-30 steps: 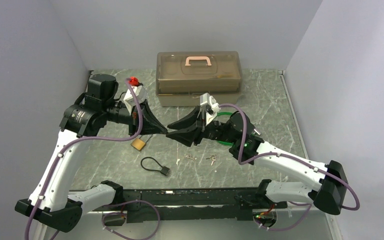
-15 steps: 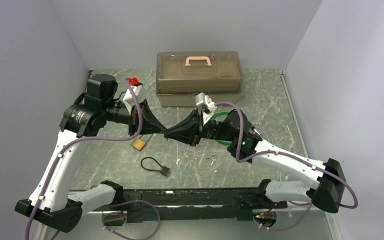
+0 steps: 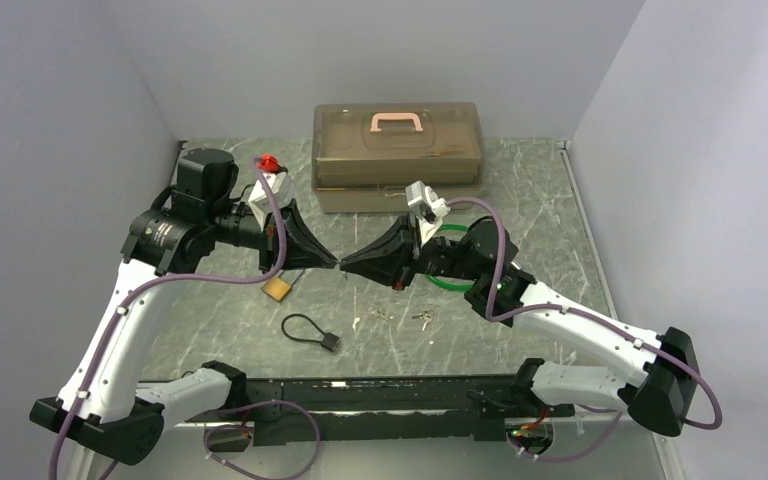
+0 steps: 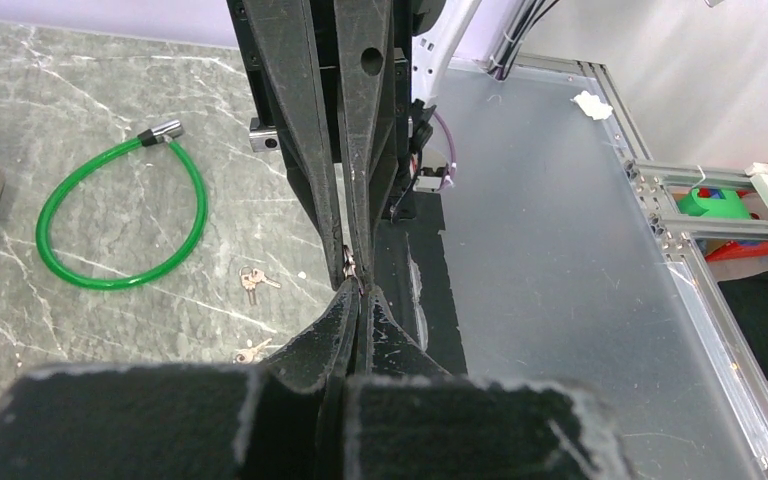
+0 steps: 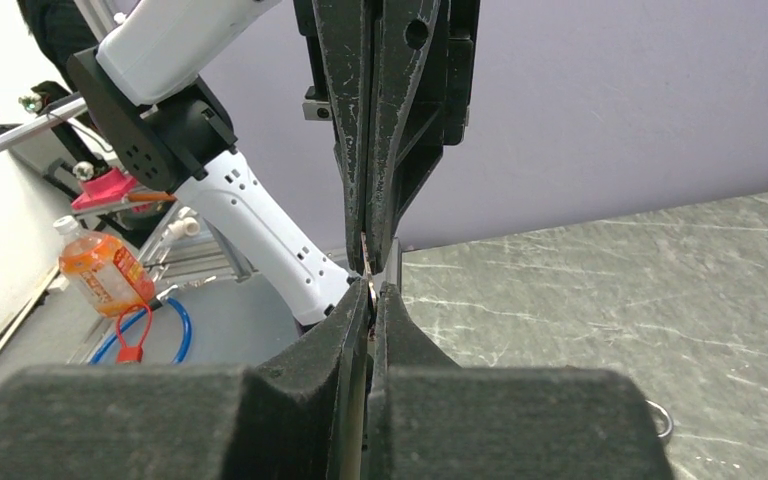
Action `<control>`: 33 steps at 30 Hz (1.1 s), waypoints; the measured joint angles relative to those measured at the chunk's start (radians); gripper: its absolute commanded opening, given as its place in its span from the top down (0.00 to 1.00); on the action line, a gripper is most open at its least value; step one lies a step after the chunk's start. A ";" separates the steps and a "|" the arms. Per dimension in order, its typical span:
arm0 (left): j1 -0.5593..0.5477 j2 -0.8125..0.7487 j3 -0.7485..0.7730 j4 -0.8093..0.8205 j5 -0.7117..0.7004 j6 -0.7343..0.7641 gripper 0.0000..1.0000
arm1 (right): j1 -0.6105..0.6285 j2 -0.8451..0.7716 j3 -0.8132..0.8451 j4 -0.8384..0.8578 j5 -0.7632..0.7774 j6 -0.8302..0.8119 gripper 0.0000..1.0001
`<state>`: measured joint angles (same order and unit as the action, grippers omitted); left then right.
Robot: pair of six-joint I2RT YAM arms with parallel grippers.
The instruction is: Unlock with the key
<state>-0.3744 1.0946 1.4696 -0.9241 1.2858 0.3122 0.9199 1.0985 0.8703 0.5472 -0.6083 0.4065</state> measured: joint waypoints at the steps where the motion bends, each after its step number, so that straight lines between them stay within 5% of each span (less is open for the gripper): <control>1: 0.000 0.000 0.000 0.000 0.000 0.000 0.93 | -0.003 0.000 0.000 0.000 -0.004 0.007 1.00; 4: 0.000 0.000 -0.002 -0.001 0.000 -0.004 0.79 | -0.008 0.000 0.000 0.000 -0.014 0.019 1.00; 8: 0.000 -0.001 -0.002 -0.004 -0.003 -0.016 0.47 | -0.020 0.000 0.000 -0.004 -0.029 0.025 1.00; 9: 0.000 -0.001 -0.002 -0.005 -0.007 -0.020 0.35 | -0.021 0.000 0.000 -0.008 -0.032 0.025 1.00; 10: 0.000 -0.001 -0.001 -0.008 -0.011 -0.020 0.11 | -0.023 0.000 0.000 -0.016 -0.037 0.024 1.00; 11: 0.000 -0.001 0.000 -0.010 -0.021 -0.021 0.02 | -0.023 0.000 0.000 -0.027 -0.042 0.024 1.00; 18: 0.016 0.002 0.029 -0.084 -0.120 0.084 0.01 | -0.023 -0.020 0.005 -0.197 -0.054 -0.006 1.00; 28: 0.030 0.061 -0.315 -0.277 -0.455 0.691 0.00 | -0.075 -0.220 -0.122 -0.380 0.006 0.006 1.00; 33: 0.028 0.156 -0.416 -0.309 -0.506 0.907 0.01 | -0.106 -0.296 -0.158 -0.452 0.055 0.018 1.00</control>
<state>-0.3466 1.2503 1.0538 -1.2331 0.7795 1.2194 0.8135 0.8028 0.7128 0.0952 -0.5533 0.4240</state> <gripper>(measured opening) 0.994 0.050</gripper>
